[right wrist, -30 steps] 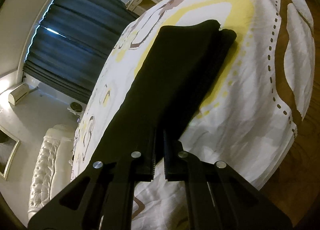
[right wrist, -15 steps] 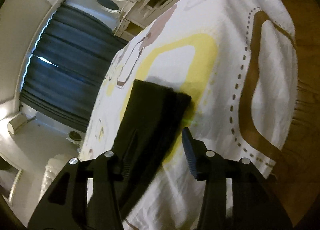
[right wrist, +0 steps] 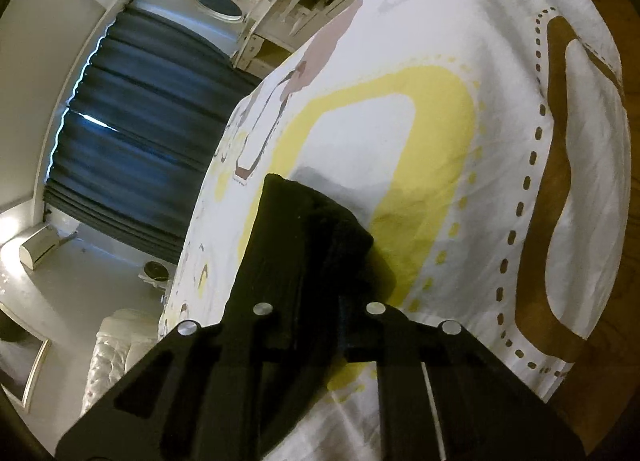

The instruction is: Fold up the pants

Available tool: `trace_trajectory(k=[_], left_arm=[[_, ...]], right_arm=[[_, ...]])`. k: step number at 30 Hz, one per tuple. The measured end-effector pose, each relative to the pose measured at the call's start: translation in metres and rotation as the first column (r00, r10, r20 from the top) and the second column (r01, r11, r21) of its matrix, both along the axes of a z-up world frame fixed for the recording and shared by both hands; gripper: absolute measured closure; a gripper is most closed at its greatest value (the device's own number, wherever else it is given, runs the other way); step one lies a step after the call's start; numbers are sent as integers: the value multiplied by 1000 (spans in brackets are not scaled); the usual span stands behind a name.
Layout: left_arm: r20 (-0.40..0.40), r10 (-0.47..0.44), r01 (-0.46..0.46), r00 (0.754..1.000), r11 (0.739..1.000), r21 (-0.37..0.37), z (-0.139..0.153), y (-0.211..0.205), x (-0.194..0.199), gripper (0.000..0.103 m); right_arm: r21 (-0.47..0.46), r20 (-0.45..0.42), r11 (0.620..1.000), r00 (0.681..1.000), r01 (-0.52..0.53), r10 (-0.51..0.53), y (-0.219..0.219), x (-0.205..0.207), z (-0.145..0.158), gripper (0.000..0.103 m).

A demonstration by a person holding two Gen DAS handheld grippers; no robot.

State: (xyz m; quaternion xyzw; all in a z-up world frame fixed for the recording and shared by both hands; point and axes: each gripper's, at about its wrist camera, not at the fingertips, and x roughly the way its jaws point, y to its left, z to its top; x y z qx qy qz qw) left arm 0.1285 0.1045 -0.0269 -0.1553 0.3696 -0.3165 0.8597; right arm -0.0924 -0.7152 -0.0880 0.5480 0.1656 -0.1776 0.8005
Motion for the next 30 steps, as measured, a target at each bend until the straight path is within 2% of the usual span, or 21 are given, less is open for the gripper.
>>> trace_trajectory(k=[4, 10, 16, 23, 30], left_arm=[[5, 7, -7, 1000, 1000, -9, -3, 0, 1, 18], [19, 11, -12, 1000, 1000, 19, -4, -5, -2, 18], [9, 22, -21, 1000, 1000, -6, -4, -1, -1, 18], [16, 18, -17, 1000, 1000, -10, 4, -5, -7, 18], [53, 15, -16, 998, 999, 31, -2, -9, -11, 18]], right_arm=[[-19, 51, 1000, 999, -9, 10, 7, -13, 11, 91], [-94, 104, 994, 993, -54, 64, 28, -10, 49, 91], [-178, 131, 978, 982, -112, 136, 56, -1, 85, 91], [-244, 133, 950, 963, -197, 234, 91, 15, 111, 91], [-310, 100, 913, 946, -265, 309, 128, 29, 127, 91]])
